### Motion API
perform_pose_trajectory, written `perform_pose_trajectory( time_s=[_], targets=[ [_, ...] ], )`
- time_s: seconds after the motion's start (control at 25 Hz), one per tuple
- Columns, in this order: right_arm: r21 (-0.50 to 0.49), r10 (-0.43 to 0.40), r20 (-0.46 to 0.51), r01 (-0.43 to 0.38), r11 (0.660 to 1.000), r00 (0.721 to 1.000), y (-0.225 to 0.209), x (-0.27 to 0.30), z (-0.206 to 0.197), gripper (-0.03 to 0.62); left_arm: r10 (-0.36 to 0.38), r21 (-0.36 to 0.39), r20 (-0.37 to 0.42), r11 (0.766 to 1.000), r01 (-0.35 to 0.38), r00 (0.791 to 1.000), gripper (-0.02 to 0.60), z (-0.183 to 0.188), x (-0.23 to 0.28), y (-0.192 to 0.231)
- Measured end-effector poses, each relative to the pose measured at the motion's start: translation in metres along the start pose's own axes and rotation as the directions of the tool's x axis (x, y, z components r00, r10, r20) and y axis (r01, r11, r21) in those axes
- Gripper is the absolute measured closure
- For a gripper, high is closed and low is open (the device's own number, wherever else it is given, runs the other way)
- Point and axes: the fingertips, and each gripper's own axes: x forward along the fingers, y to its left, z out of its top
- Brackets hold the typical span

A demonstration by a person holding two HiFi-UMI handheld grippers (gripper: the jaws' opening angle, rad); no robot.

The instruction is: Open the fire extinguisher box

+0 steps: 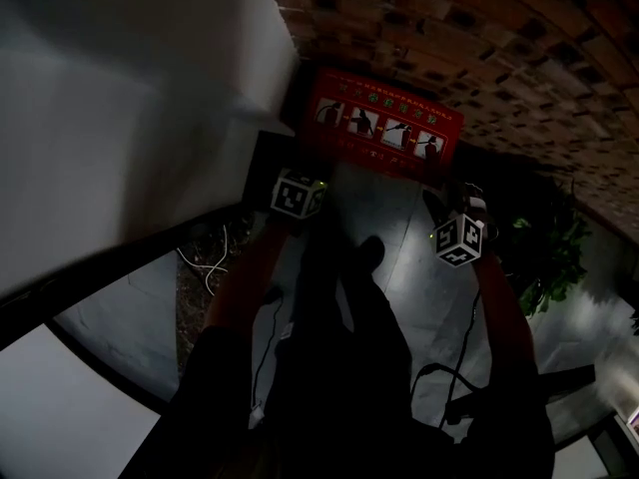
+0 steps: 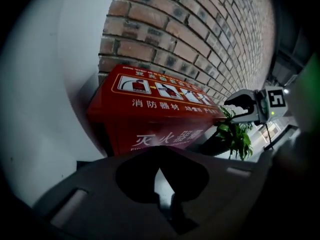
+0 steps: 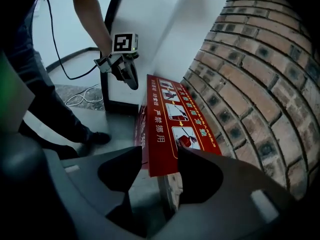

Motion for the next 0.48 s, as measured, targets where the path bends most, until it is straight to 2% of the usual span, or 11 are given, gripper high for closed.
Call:
perform_pose_trajectory(
  time_s=[0.2,0.48],
  targets=[
    [-0.071,-0.027,-0.020,0.026,0.997,0.999,-0.002,0.015,-0.009,0.378,0.022,-0.037,0.024,0.999,-0.021,0.999,0.581,-0.003,0.017,0.003],
    [-0.171,-0.037,-0.083,0.022,0.985,0.996,0.004,0.028,-0.012,0.413,0.036,-0.083,0.028,0.996,-0.034,0.999,0.581,-0.001,0.028,0.013]
  ],
)
